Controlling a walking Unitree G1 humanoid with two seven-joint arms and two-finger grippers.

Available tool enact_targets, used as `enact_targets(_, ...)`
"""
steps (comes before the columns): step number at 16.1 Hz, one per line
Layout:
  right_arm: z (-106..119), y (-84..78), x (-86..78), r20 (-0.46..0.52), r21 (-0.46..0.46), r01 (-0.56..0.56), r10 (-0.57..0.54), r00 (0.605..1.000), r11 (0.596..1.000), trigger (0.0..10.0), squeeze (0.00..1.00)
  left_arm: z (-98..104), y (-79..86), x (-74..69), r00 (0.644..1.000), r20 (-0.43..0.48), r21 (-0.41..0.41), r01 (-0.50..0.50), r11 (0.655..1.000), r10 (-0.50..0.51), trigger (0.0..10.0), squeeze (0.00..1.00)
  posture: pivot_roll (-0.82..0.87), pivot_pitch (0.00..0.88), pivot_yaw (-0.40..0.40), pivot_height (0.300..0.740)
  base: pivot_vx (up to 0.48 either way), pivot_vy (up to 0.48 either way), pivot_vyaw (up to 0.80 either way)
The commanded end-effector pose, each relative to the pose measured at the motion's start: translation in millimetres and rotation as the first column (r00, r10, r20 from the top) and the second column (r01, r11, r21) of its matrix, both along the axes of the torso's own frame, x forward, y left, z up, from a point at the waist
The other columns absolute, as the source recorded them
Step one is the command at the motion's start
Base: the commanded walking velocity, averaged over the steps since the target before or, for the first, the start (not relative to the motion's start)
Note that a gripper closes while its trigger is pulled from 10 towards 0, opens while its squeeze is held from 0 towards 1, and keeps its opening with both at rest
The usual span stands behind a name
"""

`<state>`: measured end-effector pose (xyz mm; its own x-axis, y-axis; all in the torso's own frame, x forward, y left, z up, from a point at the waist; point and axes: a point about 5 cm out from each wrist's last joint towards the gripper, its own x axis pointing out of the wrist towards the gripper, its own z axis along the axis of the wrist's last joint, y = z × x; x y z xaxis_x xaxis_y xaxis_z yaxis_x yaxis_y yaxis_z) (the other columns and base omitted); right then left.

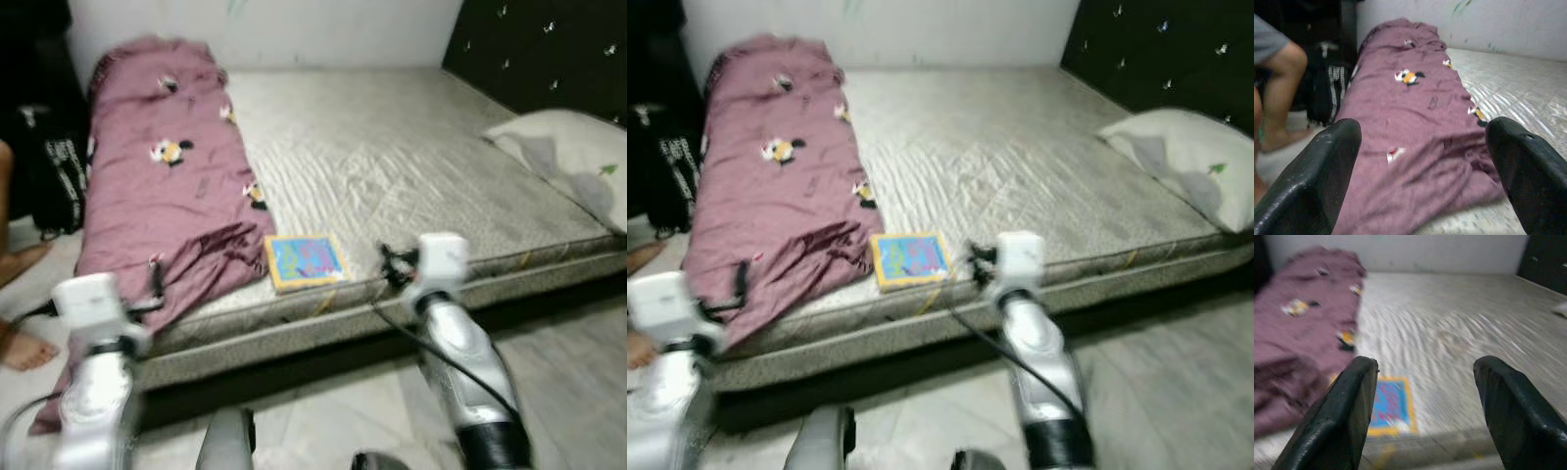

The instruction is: Clean up the room

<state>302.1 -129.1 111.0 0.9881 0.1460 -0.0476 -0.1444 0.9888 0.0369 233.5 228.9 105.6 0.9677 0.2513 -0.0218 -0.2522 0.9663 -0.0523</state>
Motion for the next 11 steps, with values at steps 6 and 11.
enact_targets(6, -0.7, -15.8, -0.1, 0.000, -0.016, 0.038, -0.038, 0.999, 0.999, 10.0, 0.00, -1.0, -17.5, 7.5, 0.999, 0.000, -0.036, 0.035, 0.999, -0.035, 10.0, 0.00, -0.01, 0.000, -0.081, 0.657, 0.100, 0.000, 0.00)
enact_targets(11, -1.4, -15.9, -0.5, -0.001, -0.020, 0.030, -0.030, 1.000, 0.999, 10.0, 0.00, -1.4, -20.3, 9.3, 0.999, 0.000, -0.035, 0.046, 0.998, -0.046, 10.0, 0.00, -0.01, 0.000, -0.079, 0.657, 0.000, 0.000, 0.00)
